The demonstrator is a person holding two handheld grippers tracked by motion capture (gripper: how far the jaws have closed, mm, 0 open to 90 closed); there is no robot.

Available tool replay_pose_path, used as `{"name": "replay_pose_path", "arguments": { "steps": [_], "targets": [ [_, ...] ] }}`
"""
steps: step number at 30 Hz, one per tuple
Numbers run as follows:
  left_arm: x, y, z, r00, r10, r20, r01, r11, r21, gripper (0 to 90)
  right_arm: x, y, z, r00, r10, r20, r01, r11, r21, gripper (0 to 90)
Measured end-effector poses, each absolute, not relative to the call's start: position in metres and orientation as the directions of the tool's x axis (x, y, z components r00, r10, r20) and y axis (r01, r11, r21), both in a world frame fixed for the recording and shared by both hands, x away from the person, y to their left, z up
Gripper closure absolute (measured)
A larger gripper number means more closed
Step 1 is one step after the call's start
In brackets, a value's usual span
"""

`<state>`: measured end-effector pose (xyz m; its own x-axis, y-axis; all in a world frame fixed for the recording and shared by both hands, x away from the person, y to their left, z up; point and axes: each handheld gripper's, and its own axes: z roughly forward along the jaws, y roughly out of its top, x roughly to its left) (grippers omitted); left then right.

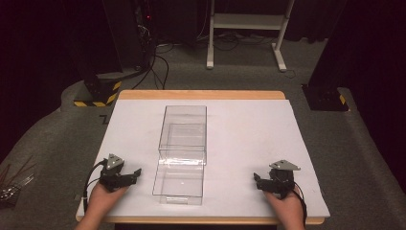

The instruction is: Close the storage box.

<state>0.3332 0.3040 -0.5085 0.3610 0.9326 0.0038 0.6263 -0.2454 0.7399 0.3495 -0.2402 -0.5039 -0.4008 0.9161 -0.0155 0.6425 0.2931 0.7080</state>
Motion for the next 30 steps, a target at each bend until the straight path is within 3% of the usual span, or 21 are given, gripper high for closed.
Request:
{"name": "replay_pose_path", "arguments": {
  "steps": [30],
  "targets": [
    [0.3328,0.3056,-0.5068,0.351,0.936,-0.003,0.629,-0.233,0.742,24.5,0.3495,-0.2403,-0.5038,-0.401,0.916,-0.015,0.643,0.293,0.708,13.9]
  ]
}}
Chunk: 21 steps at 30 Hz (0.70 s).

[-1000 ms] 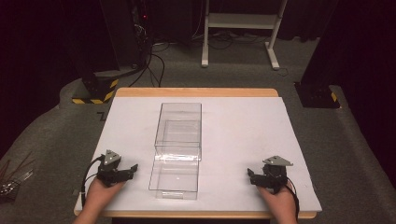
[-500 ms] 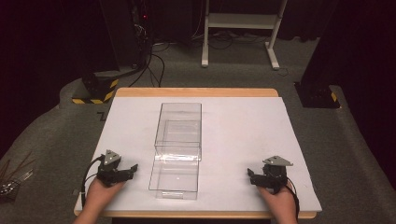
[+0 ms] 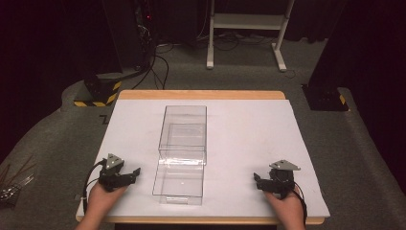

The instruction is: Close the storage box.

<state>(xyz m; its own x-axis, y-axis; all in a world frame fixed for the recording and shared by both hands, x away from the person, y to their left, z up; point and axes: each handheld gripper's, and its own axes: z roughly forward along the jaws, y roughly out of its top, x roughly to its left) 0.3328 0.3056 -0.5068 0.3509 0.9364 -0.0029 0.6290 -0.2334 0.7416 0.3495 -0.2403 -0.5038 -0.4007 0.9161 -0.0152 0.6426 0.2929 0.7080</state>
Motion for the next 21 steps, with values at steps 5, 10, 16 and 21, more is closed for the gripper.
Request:
{"name": "replay_pose_path", "arguments": {
  "steps": [5,10,16,21],
  "targets": [
    [0.3316,0.3059,-0.5059,0.365,0.931,-0.019,0.631,-0.232,0.741,24.7,0.3495,-0.2402,-0.5039,-0.4,0.916,-0.016,0.642,0.293,0.709,13.9],
    [0.3295,0.3047,-0.5038,0.382,0.924,-0.018,0.619,-0.241,0.748,24.4,0.3495,-0.2403,-0.5038,-0.401,0.916,-0.015,0.643,0.293,0.708,13.9],
    [0.3267,0.3028,-0.5004,0.406,0.913,-0.025,0.604,-0.248,0.758,22.0,0.3496,-0.2402,-0.5039,-0.4,0.916,-0.016,0.642,0.293,0.709,13.9],
    [0.3244,0.3007,-0.4977,0.419,0.907,-0.046,0.591,-0.234,0.772,19.6,0.3496,-0.2403,-0.5039,-0.4,0.916,-0.016,0.642,0.293,0.708,13.9]
  ]
}}
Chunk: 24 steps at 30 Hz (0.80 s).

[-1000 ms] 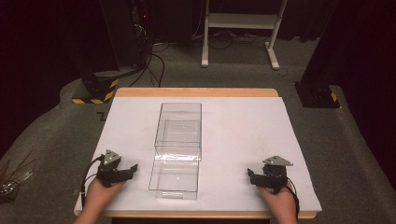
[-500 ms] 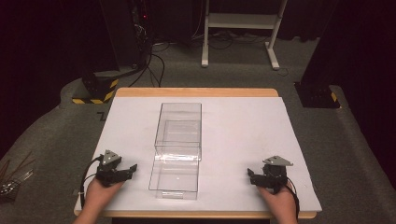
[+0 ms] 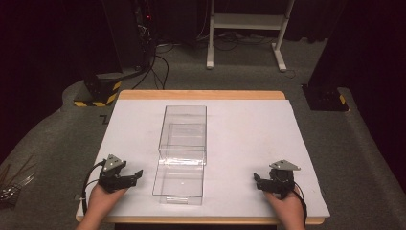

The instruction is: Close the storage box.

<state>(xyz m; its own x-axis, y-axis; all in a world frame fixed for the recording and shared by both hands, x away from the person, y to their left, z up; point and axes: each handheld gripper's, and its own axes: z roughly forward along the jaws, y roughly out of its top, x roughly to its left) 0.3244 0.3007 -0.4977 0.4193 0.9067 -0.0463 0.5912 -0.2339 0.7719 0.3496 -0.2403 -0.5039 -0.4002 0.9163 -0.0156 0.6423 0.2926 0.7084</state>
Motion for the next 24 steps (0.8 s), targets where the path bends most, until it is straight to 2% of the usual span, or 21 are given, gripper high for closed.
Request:
{"name": "replay_pose_path", "arguments": {
  "steps": [13,24],
  "targets": [
    [0.32,0.298,-0.49,0.426,0.901,-0.086,0.576,-0.197,0.793,15.4,0.35,-0.24,-0.504,-0.402,0.916,-0.016,0.641,0.294,0.709,13.9],
    [0.309,0.294,-0.475,0.469,0.88,-0.074,0.533,-0.215,0.818,14.9,0.35,-0.241,-0.504,-0.402,0.916,-0.016,0.641,0.294,0.709,13.9]
  ]
}}
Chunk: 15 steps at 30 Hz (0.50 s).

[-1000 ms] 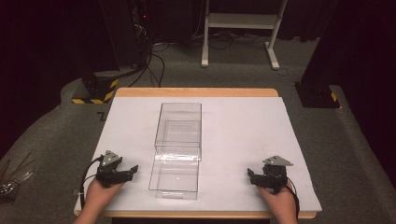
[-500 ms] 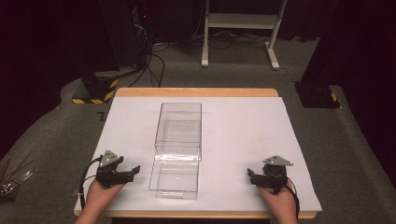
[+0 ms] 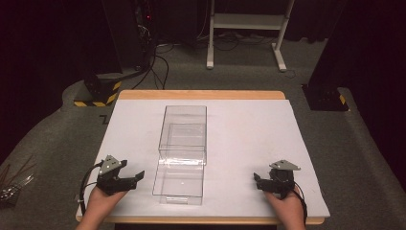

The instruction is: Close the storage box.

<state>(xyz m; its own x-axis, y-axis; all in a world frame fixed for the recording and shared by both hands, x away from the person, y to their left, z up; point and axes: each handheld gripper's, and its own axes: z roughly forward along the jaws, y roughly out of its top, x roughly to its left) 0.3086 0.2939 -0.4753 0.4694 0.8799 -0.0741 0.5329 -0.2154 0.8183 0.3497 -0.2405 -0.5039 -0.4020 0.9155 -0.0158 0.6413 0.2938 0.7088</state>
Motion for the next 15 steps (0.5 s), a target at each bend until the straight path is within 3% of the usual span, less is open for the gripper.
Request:
{"name": "replay_pose_path", "arguments": {
  "steps": [15],
  "targets": [
    [0.284,0.282,-0.453,0.503,0.862,-0.059,0.461,-0.21,0.862,15.5,0.35,-0.24,-0.504,-0.4,0.916,-0.013,0.643,0.291,0.708,13.9]
  ]
}}
